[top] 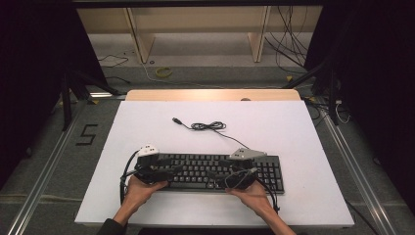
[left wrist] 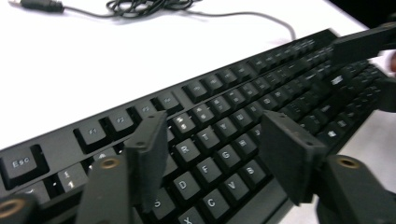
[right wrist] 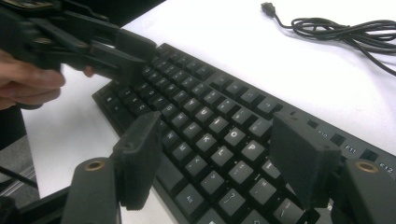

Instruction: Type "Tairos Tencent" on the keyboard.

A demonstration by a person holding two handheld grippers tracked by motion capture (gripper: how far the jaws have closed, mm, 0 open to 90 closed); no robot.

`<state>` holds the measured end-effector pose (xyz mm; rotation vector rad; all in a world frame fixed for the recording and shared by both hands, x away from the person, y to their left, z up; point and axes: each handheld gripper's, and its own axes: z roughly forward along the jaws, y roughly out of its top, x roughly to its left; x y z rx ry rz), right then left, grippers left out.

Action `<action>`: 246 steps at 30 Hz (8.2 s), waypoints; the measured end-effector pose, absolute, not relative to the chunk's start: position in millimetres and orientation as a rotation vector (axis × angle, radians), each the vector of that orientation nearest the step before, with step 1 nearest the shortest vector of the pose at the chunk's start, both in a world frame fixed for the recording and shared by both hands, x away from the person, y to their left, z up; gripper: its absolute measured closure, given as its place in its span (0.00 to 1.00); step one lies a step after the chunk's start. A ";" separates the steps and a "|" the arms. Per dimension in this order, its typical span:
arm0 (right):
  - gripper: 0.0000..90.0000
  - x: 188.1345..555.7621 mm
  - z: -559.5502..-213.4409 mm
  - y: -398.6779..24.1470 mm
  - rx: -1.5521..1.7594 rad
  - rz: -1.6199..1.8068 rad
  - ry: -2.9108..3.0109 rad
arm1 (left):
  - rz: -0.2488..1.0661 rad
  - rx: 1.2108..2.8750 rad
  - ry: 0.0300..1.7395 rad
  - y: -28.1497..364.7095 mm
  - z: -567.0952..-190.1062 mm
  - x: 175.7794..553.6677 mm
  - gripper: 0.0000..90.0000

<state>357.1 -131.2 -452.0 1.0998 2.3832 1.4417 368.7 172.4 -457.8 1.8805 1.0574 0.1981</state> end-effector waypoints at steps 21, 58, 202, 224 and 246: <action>0.86 376.6 -457.7 -114.9 1.137 1.358 2.408 | 0.230 1.793 1.031 193.8 -451.7 346.5 0.30; 1.00 391.1 -479.5 -91.3 1.187 1.153 2.452 | 0.245 1.766 1.037 203.8 -456.1 337.7 0.28; 1.00 345.4 -476.0 -84.2 0.957 1.372 2.569 | 0.248 1.767 1.061 211.9 -458.6 332.6 0.27; 1.00 347.7 -483.5 -76.3 0.957 1.313 2.590 | 0.253 1.767 1.067 215.4 -459.9 327.2 0.27; 1.00 348.5 -487.7 -75.3 0.940 1.277 2.595 | 0.252 1.772 1.064 215.5 -459.4 324.0 0.27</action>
